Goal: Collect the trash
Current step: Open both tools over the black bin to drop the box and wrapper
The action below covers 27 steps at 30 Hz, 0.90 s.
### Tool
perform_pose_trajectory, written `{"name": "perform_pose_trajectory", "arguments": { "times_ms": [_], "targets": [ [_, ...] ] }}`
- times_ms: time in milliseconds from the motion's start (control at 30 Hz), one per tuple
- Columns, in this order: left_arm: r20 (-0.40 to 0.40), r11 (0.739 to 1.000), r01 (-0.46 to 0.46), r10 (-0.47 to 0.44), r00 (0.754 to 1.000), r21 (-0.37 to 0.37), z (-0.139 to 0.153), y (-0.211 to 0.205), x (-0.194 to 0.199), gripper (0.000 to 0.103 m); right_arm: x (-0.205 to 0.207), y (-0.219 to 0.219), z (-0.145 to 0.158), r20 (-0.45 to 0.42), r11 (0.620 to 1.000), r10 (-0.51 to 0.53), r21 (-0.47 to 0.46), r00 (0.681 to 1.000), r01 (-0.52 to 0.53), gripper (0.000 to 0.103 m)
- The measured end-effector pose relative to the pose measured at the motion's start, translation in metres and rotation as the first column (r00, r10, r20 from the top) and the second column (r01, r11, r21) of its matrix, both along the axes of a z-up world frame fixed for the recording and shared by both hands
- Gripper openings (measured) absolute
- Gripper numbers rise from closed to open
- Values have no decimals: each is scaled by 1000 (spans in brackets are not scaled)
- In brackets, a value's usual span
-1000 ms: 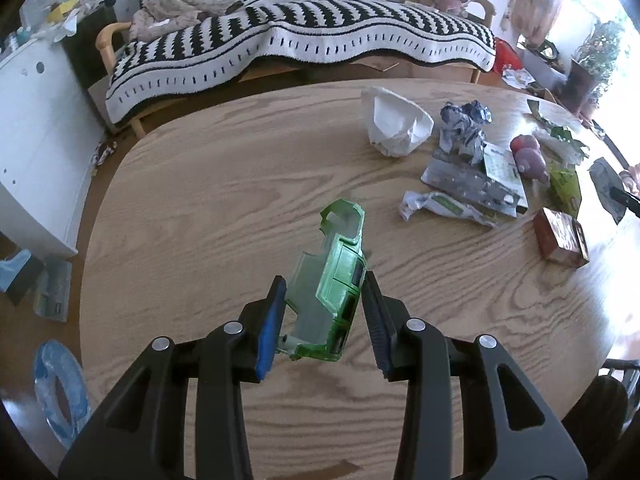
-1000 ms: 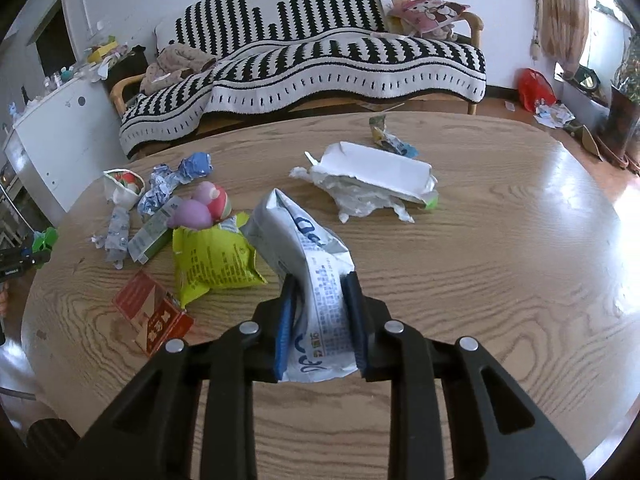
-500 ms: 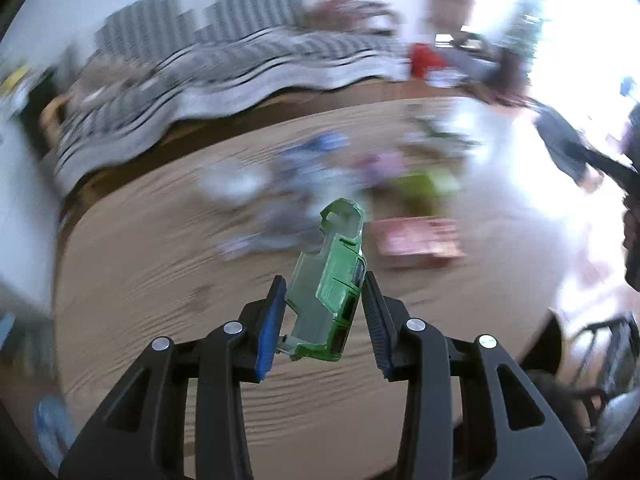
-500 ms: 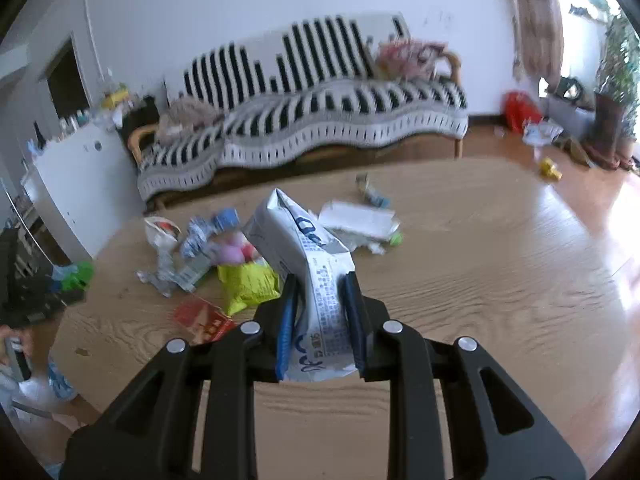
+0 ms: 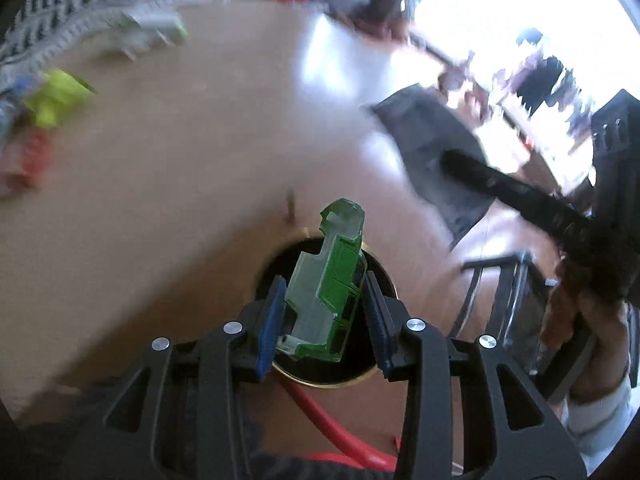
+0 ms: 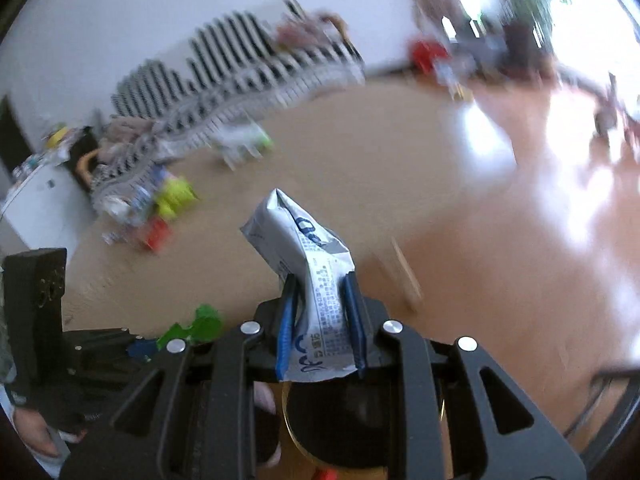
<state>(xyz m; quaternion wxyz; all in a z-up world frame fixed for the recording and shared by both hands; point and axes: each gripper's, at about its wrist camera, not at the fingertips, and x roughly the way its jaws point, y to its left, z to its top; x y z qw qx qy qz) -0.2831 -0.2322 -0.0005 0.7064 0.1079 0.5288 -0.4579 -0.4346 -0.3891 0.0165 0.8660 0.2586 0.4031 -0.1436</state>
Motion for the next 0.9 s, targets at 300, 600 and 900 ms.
{"name": "perform_pose_trajectory", "arguments": {
  "times_ms": [300, 600, 900],
  "targets": [
    [-91, 989, 38, -25, 996, 146, -90, -46, -27, 38, -37, -14, -95, -159, 984, -58, 155, 986, 83, 24],
    [-119, 992, 20, -5, 993, 127, -90, -45, -19, 38, -22, -16, -97, -160, 987, -38, 146, 986, 61, 24],
    [-123, 993, 21, -6, 992, 119, -86, -48, -18, 38, -15, -19, -99, -169, 984, -52, 160, 984, 80, 24]
  ]
}}
